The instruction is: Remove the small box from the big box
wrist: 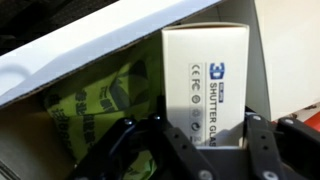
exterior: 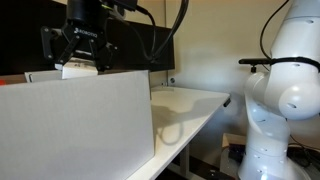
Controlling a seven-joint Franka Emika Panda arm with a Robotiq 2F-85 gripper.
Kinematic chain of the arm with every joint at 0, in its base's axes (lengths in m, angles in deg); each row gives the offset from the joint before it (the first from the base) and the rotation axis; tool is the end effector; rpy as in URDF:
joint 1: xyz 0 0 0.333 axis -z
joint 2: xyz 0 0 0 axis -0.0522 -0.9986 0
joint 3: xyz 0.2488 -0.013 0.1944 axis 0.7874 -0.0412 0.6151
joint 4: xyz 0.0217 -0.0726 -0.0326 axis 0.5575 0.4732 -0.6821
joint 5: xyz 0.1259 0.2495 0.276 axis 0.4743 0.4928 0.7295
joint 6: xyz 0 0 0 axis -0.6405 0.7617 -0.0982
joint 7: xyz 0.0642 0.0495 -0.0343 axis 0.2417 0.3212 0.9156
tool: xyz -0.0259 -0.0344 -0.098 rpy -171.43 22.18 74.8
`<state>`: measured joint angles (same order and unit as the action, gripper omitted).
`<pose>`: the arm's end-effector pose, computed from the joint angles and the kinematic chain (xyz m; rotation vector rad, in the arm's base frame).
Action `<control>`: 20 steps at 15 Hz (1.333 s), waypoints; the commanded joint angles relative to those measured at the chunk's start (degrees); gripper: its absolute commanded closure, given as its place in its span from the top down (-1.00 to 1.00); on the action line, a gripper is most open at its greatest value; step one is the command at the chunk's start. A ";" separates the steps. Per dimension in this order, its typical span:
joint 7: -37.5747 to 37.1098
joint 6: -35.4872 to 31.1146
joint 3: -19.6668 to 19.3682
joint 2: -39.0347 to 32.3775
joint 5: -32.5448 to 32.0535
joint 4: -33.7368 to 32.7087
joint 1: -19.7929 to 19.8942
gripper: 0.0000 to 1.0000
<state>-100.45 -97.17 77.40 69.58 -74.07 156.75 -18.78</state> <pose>0.3968 0.2920 0.5674 -2.7376 0.9214 -0.1116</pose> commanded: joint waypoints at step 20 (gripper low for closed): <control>-5.12 11.49 0.21 -2.83 -10.08 -14.97 5.56 0.11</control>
<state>-105.53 -85.86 77.53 66.84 -84.13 142.03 -13.27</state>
